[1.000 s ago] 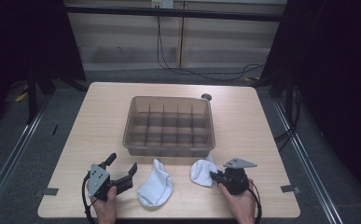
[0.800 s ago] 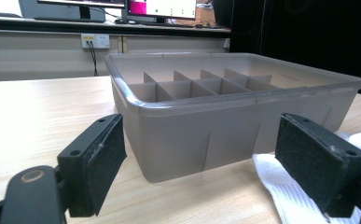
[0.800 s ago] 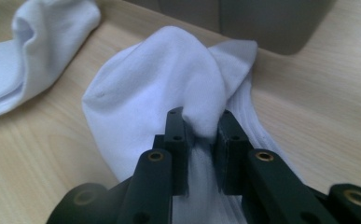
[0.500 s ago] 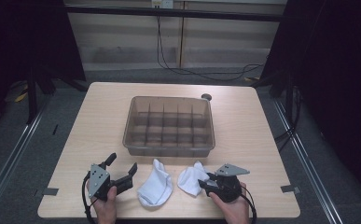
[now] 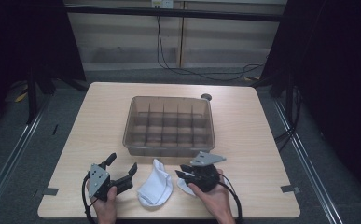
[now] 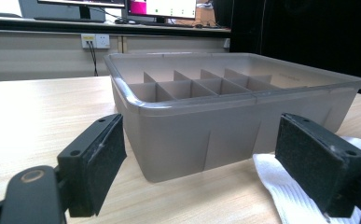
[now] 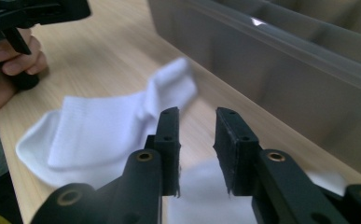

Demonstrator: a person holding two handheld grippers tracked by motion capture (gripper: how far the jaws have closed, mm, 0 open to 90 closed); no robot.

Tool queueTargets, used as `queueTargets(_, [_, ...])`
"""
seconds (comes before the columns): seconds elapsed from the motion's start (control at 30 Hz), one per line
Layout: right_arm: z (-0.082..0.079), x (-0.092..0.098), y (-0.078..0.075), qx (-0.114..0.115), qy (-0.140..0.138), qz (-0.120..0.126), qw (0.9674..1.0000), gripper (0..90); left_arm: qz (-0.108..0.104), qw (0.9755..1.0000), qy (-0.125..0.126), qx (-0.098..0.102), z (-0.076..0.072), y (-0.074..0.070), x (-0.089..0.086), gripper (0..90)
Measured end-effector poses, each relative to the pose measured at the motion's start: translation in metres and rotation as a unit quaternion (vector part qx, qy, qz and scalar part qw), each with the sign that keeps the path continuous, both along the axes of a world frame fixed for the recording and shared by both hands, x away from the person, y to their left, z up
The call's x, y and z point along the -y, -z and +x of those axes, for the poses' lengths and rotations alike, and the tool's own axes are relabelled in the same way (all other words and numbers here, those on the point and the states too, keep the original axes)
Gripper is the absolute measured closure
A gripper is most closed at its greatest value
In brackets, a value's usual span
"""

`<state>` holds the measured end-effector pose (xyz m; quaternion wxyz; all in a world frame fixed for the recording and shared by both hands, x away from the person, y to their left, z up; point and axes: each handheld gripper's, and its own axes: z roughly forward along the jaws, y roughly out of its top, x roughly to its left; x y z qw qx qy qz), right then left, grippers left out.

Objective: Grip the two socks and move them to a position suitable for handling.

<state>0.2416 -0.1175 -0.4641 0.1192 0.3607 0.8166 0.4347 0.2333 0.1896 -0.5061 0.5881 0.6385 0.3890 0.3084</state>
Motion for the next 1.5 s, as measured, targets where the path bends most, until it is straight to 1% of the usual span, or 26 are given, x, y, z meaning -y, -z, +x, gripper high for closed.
queueTargets(0.03, [0.010,-0.017,0.001,-0.006,-0.021,-0.001,0.9998,66.1,0.000,1.0000,0.000,0.000,0.000,0.000,0.000,15.9])
queueTargets(0.13, [0.017,-0.028,0.002,-0.010,-0.033,-0.003,0.9994,62.7,0.003,1.0000,-0.004,-0.006,0.000,0.000,0.000,15.9])
queueTargets(0.17, [0.023,-0.040,0.006,-0.017,-0.043,-0.020,0.9987,58.1,0.007,0.9999,-0.007,-0.012,0.002,-0.001,0.001,16.0])
queueTargets(0.2, [0.024,-0.043,0.008,-0.019,-0.048,-0.021,0.9984,58.9,0.007,0.9998,-0.007,-0.018,0.003,-0.001,0.002,16.0])
queueTargets(0.23, [0.025,-0.047,0.010,-0.024,-0.053,-0.027,0.9979,63.0,0.014,0.9996,-0.004,-0.022,0.004,-0.002,0.002,16.0])
queueTargets(0.3, [0.026,-0.050,0.017,-0.030,-0.052,-0.043,0.9973,74.9,0.005,0.9989,0.029,-0.036,0.004,-0.002,0.000,15.5])
queueTargets(0.37, [0.025,-0.047,0.021,-0.036,-0.038,-0.044,0.9976,84.5,0.022,0.9981,0.030,-0.049,0.001,-0.006,0.002,16.3])
queueTargets(0.43, [0.024,-0.042,0.023,-0.036,-0.027,-0.047,0.9979,85.0,0.025,0.9977,0.031,-0.054,-0.003,-0.010,0.003,16.7])
queueTargets(0.47, [0.023,-0.040,0.023,-0.037,-0.022,-0.047,0.9980,84.7,0.038,0.9964,0.045,-0.061,-0.007,-0.015,0.005,16.9])
queueTargets(0.5, [0.023,-0.040,0.023,-0.037,-0.022,-0.047,0.9980,84.7,0.038,0.9964,0.045,-0.061,-0.007,-0.015,0.005,17.7])
queueTargets(0.53, [0.021,-0.035,0.021,-0.033,-0.010,-0.047,0.9983,73.2,0.054,0.9944,0.058,-0.070,-0.011,-0.020,0.010,18.5])
queueTargets(0.6, [0.019,-0.030,0.019,-0.033,0.000,-0.053,0.9980,70.4,0.063,0.9919,0.070,-0.085,-0.013,-0.021,0.014,20.1])
queueTargets(0.67, [0.016,-0.023,0.018,-0.029,0.007,-0.048,0.9984,67.0,0.069,0.9886,0.087,-0.101,-0.013,-0.018,0.018,28.3])
queueTargets(0.8, [0.011,-0.007,0.020,-0.031,0.022,-0.043,0.9984,70.1,0.073,0.9829,0.119,-0.121,-0.013,-0.015,0.027,39.3])
queueTargets(0.9, [0.009,0.000,0.021,-0.030,0.029,-0.027,0.9988,76.9,0.075,0.9812,0.126,-0.125,-0.013,-0.015,0.033,44.2])
queueTargets(0.93, [0.006,0.005,0.021,-0.030,0.032,-0.028,0.9986,84.2,0.076,0.9777,0.141,-0.136,-0.012,-0.015,0.038,46.7])
queueTargets(1.07, [0.002,0.009,0.030,-0.047,0.040,-0.036,0.9974,86.7,0.092,0.9693,0.167,-0.155,-0.014,-0.014,0.043,57.8])
queueTargets(1.13, [-0.001,0.013,0.034,-0.049,0.050,-0.024,0.9972,86.8,0.098,0.9669,0.174,-0.159,-0.015,-0.013,0.043,62.5])
queueTargets(1.17, [-0.001,0.013,0.034,-0.049,0.050,-0.024,0.9972,86.8,0.098,0.9669,0.174,-0.159,-0.015,-0.013,0.043,64.4])
queueTargets(1.2, [-0.002,0.015,0.036,-0.048,0.055,-0.023,0.9970,86.7,0.099,0.9648,0.178,-0.166,-0.014,-0.012,0.043,64.4])
queueTargets(1.23, [-0.003,0.020,0.037,-0.050,0.062,-0.021,0.9966,85.7,0.106,0.9600,0.185,-0.182,-0.014,-0.011,0.044,68.6])
queueTargets(1.3, [-0.003,0.023,0.036,-0.053,0.071,-0.025,0.9958,83.3,0.107,0.9553,0.196,-0.194,-0.014,-0.011,0.046,73.6])
queueTargets(1.37, [-0.002,0.025,0.035,-0.048,0.076,-0.036,0.9953,78.9,0.116,0.9476,0.213,-0.208,-0.013,-0.010,0.048,76.6])
queueTargets(1.43, [-0.001,0.025,0.033,-0.046,0.075,-0.041,0.9952,74.1,0.123,0.9474,0.210,-0.208,-0.014,-0.009,0.051,77.3])
queueTargets(1.47, [-0.001,0.026,0.031,-0.038,0.077,-0.041,0.9955,70.5,0.139,0.9436,0.209,-0.216,-0.014,-0.007,0.055,77.7])
queueTargets(1.5, [-0.001,0.026,0.031,-0.038,0.077,-0.041,0.9955,70.5,0.139,0.9436,0.209,-0.216,-0.014,-0.007,0.055,77.7])
